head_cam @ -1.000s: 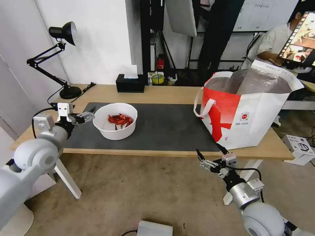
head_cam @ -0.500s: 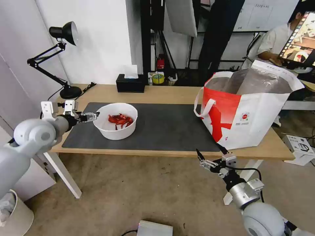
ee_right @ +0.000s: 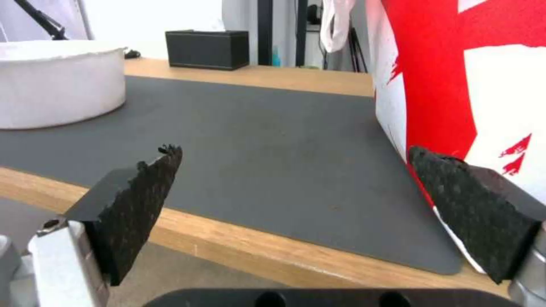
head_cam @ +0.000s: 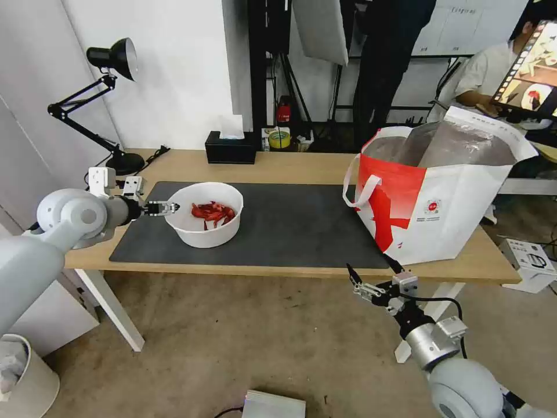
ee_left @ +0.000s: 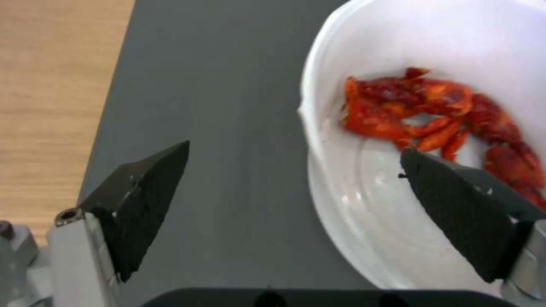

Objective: Pick up the trash from the table and place it into the takeout bag.

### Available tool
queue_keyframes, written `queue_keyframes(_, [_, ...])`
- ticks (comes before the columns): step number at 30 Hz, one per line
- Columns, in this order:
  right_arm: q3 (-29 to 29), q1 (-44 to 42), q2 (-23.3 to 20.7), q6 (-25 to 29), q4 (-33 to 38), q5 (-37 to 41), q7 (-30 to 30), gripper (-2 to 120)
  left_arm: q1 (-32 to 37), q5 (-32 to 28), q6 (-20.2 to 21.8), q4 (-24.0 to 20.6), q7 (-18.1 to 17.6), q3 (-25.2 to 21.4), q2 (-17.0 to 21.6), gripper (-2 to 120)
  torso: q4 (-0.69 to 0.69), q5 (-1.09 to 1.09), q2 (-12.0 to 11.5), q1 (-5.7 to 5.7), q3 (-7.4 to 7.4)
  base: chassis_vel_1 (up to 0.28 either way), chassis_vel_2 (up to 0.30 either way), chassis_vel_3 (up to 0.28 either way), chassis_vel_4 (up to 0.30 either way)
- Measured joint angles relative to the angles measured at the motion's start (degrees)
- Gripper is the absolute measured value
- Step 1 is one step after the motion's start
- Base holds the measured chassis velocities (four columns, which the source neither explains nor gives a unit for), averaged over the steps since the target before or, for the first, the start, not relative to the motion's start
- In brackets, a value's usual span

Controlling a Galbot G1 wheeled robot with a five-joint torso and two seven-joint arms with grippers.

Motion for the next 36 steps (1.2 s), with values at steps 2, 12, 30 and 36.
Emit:
queue_keyframes(2, [0.0,0.0,0.0,0.0,0.0,0.0,0.0,100,0.0,-0.4,0.0,0.4,0.0,0.2,-0.1,100,0.00,-0.01,0.0,0.00,0.00,0.000,0.000,0.000,0.000])
queue_keyframes(12, [0.0,0.0,0.0,0.0,0.0,0.0,0.0,100,0.1,-1.3,-0.3,0.7,1.1,0.6,-1.5,100,0.00,0.00,0.0,0.00,0.00,0.000,0.000,0.000,0.000])
queue_keyframes(30, [0.0,0.0,0.0,0.0,0.0,0.0,0.0,100,-1.0,-4.2,-0.5,1.9,-2.4,4.6,-2.1,54,0.00,0.00,0.0,0.00,0.00,0.000,0.000,0.000,0.000])
queue_keyframes(36, [0.0,0.0,0.0,0.0,0.0,0.0,0.0,100,-1.2,-4.7,-0.5,1.8,-2.6,4.8,-2.0,34,0.00,0.00,0.0,0.00,0.00,0.000,0.000,0.000,0.000])
